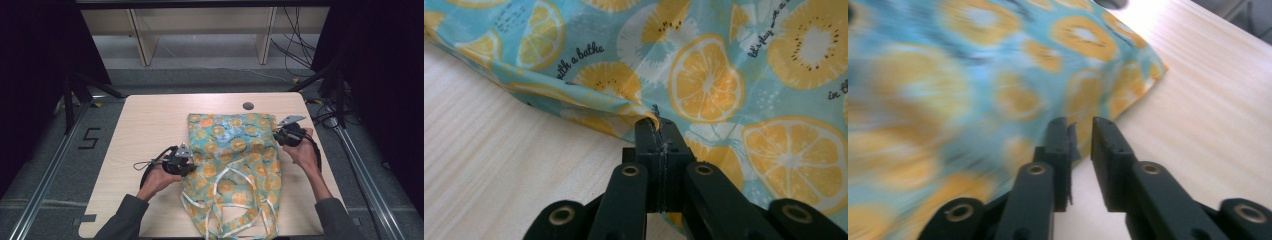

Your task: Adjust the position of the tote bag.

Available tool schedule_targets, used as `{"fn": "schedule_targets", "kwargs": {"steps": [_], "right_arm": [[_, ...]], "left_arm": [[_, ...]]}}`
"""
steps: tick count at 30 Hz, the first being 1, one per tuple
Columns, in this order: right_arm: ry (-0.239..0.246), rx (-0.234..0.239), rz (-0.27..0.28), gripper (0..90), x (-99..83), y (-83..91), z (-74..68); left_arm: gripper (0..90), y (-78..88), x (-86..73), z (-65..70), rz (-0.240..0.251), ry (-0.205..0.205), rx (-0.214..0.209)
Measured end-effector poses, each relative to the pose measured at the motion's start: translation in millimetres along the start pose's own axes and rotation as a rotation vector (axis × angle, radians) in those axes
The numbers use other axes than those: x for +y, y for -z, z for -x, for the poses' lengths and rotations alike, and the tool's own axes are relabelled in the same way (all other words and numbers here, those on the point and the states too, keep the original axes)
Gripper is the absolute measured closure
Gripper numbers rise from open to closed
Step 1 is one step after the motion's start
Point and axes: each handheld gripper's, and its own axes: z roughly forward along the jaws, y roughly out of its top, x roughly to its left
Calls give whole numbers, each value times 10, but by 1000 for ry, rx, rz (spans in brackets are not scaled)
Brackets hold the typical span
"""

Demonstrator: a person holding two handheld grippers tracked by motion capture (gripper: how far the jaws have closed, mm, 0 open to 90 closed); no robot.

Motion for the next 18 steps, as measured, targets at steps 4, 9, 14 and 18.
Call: {"fn": "schedule_targets", "kwargs": {"steps": [4, 9, 14, 18], "right_arm": [[-10, 31, 8, 653, -180, 379, -190], [-71, 59, 11, 555, -332, 602, -339], [-91, 79, -62, 492, -540, 481, -429], [-85, 112, -47, 493, -552, 539, -505]], "left_arm": [[892, 10, -24, 2, 0, -4, 3], [892, 66, -62, 36, 20, 6, 5], [892, 85, -95, 45, 27, 19, 4], [822, 165, -85, 47, 33, 17, 35]]}}
